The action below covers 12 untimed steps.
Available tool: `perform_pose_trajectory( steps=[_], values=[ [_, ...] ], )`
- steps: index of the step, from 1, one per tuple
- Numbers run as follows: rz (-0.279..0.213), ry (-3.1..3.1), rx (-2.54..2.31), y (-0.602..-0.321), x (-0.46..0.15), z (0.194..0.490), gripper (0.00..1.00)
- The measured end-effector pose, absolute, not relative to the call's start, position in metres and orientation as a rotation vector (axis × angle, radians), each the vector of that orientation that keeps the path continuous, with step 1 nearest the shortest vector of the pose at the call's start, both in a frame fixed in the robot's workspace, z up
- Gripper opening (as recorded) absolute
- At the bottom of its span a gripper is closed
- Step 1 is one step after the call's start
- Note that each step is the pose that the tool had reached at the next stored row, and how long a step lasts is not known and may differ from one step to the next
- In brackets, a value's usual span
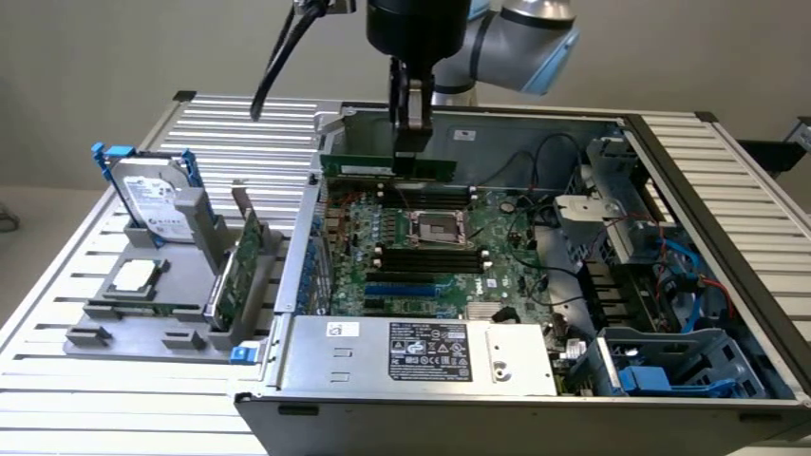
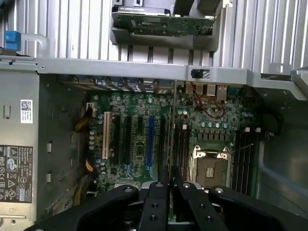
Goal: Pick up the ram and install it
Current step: 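Pick up the ram and move it above insertion slot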
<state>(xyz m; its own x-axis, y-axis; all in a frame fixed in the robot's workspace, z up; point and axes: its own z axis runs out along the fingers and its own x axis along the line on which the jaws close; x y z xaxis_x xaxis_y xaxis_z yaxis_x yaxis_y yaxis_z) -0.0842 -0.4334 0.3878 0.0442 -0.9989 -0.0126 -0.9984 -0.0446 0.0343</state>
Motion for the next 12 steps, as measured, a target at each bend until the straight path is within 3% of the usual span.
perform_pose_trajectory(
  steps=[12],
  values=[
    [-0.051, -2.160, 2.258, -0.397, -0.054, 0.386, 0.13]
  ],
)
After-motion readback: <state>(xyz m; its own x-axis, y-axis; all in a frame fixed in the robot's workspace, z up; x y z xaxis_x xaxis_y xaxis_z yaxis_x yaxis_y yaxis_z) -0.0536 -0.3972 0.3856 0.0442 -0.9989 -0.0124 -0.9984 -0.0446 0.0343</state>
